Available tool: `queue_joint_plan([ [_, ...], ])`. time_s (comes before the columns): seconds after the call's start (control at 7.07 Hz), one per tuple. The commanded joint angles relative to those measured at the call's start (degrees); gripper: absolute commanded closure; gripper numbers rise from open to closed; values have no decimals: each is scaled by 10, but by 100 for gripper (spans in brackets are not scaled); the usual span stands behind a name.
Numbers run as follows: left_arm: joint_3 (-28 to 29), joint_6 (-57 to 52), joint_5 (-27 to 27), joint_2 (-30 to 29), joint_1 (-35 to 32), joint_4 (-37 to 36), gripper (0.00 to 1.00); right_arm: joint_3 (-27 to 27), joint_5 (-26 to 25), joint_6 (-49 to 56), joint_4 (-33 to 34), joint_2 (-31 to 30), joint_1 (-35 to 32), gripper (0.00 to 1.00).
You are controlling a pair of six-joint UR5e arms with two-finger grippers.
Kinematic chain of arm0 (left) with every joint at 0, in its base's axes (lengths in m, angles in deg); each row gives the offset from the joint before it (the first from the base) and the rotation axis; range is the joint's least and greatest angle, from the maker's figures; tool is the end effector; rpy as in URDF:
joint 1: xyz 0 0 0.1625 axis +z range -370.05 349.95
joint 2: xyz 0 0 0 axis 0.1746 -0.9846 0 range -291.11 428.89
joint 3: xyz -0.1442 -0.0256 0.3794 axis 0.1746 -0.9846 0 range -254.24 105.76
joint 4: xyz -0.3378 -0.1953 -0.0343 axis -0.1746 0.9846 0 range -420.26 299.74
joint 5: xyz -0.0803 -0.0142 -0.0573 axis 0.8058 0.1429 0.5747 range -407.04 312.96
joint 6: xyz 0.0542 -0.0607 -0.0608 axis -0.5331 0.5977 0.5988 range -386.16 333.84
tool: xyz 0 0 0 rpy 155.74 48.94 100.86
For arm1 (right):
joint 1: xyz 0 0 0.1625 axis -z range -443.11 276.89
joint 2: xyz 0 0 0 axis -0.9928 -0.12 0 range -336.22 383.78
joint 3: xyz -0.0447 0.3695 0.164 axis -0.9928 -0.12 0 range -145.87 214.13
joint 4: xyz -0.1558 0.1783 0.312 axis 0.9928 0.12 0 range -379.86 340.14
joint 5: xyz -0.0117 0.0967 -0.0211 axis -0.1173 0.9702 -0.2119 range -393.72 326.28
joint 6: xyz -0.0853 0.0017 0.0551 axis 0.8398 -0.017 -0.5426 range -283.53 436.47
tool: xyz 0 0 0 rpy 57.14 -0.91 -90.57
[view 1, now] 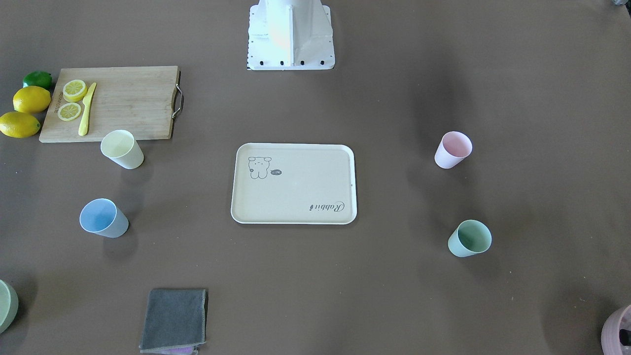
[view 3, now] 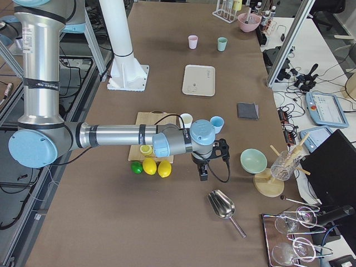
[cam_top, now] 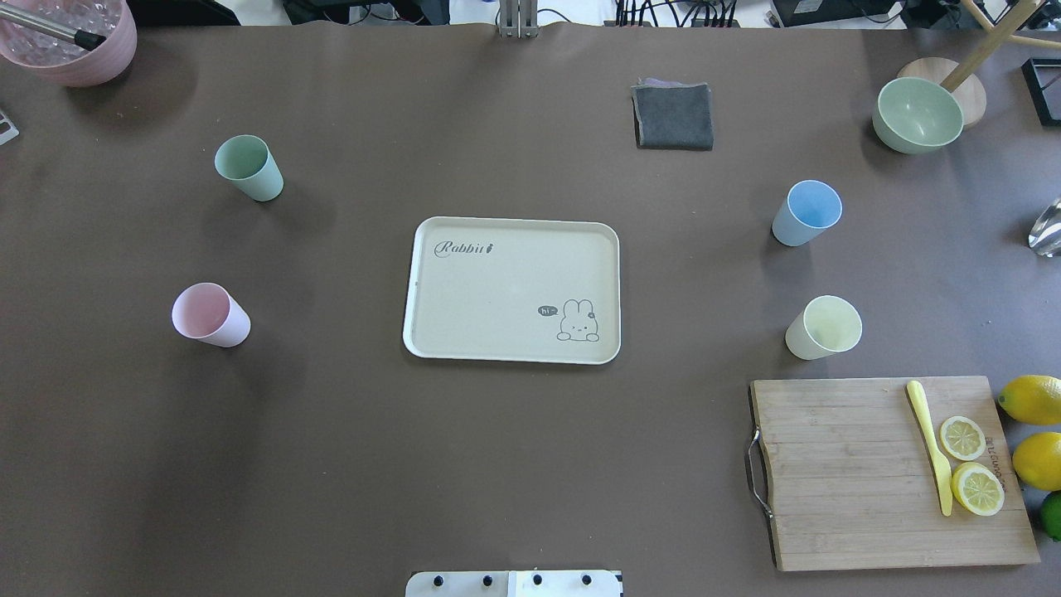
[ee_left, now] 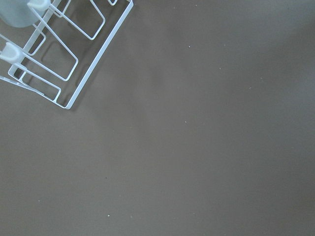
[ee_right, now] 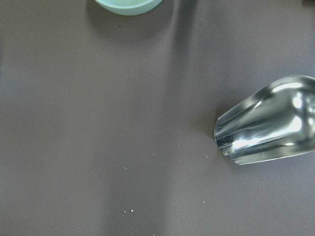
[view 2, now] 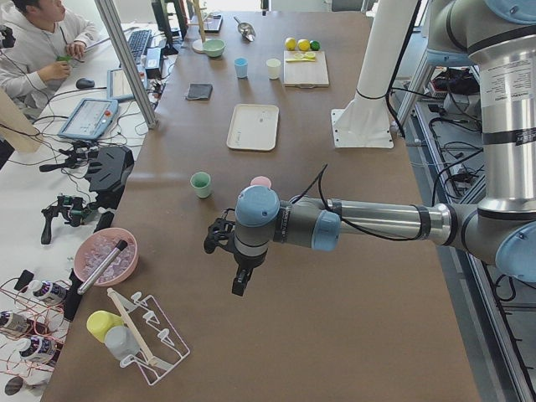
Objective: Place all cups on tray
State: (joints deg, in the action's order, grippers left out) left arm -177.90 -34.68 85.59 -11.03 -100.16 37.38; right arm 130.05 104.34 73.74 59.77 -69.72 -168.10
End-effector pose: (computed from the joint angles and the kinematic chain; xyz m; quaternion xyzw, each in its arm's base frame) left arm -0.0653 -0.4086 0.5938 0.1181 0.3538 0.1035 0.9220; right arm 0.0178 -0.4587 0.5970 0.0743 -0.4107 -0.0634 0.9065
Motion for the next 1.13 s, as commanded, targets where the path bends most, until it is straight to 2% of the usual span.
queue_joint_plan([
  [0.0, -9, 0, 4, 0, 6, -3, 2, 0, -3, 0, -2, 3, -1, 0],
  [0.99, -12, 1, 13, 31, 7, 40, 2, 8, 3, 8, -9, -12, 0, 0],
])
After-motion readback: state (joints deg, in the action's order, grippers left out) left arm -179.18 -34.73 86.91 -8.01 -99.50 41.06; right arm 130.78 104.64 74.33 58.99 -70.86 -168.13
